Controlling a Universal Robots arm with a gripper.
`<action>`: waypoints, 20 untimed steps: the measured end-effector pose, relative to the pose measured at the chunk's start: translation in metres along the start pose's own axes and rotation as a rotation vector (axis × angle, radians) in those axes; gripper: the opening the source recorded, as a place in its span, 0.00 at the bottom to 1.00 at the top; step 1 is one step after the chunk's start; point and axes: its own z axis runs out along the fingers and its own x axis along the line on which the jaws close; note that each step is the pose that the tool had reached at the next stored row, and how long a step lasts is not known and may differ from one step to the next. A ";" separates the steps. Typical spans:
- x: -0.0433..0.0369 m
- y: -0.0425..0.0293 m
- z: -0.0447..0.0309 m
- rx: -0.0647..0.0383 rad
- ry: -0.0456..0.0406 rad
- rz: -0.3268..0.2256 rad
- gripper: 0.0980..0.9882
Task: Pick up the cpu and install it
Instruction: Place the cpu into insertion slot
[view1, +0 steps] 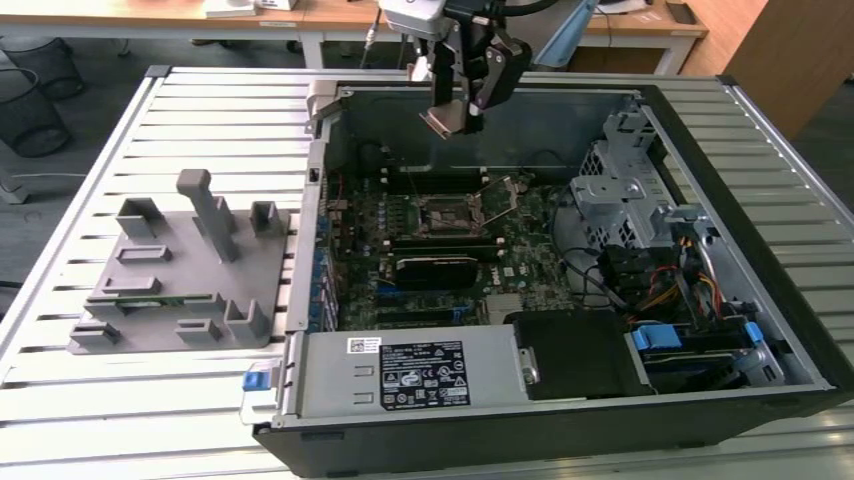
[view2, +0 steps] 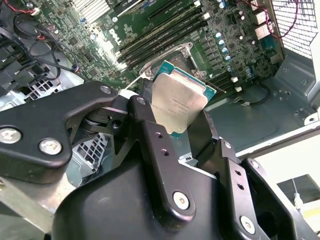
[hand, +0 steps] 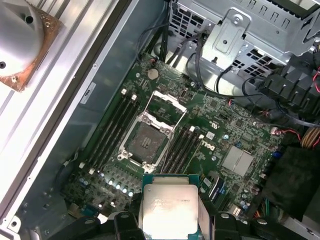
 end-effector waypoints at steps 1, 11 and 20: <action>0.0000 0.0000 0.0000 0.000 -0.0002 0.004 0.48; 0.0000 0.0000 0.0001 0.000 -0.0016 0.044 0.48; 0.0000 0.0000 0.0002 0.001 -0.0029 0.081 0.48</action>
